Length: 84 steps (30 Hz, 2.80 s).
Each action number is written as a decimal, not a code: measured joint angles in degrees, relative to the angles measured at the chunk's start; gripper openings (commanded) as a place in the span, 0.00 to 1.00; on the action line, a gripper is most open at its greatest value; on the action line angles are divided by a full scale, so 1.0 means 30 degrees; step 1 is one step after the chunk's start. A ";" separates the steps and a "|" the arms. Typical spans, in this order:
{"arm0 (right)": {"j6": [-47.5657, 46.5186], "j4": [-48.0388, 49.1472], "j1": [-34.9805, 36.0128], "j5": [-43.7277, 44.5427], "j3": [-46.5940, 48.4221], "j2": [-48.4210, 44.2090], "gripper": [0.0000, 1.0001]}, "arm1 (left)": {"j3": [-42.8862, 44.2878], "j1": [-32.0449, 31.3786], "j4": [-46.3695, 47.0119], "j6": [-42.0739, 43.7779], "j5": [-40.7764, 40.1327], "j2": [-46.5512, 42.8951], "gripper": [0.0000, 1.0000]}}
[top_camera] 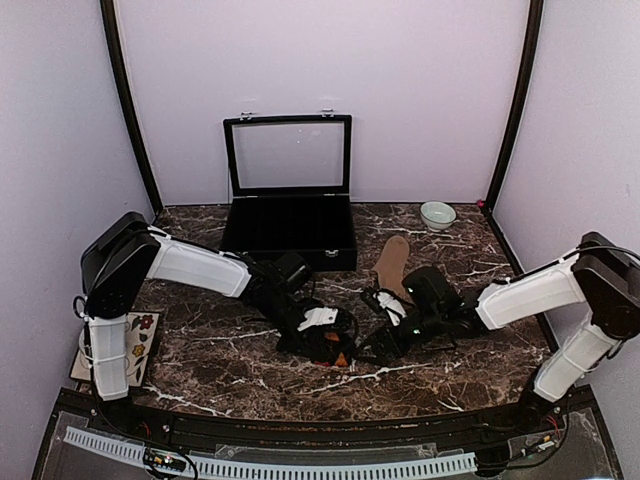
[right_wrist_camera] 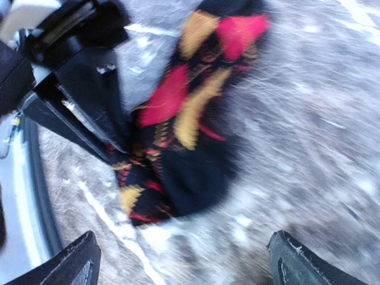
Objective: Roll the socks
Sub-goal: Roll the sock at the center of the board.
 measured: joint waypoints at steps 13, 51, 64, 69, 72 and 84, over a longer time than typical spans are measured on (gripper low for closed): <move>0.0590 0.2907 0.0007 1.1322 -0.3337 -0.8663 0.99 | 0.2346 0.0780 -0.3206 -0.0124 0.2455 0.1865 0.00; -1.2429 0.4816 0.3956 0.2681 0.0357 0.2331 0.37 | 0.5581 0.1734 -0.7249 -0.1202 0.5464 0.4707 0.01; -1.2743 0.5523 0.3621 0.2572 0.0328 0.2951 0.38 | 0.5799 0.1741 -0.7650 -0.0962 0.5442 0.4801 0.04; -1.2888 0.5836 0.3606 0.3060 0.0117 0.2951 0.33 | 0.5901 0.1741 -0.7810 -0.0823 0.5428 0.4852 0.06; -1.2954 0.5850 0.3577 0.3512 0.0117 0.2987 0.29 | 0.5960 0.1741 -0.7927 -0.0707 0.5428 0.4874 0.20; -1.3078 0.5493 0.3300 0.3840 0.0692 0.3526 0.05 | 0.5304 0.2222 -0.8539 -0.0423 0.6135 0.4233 0.53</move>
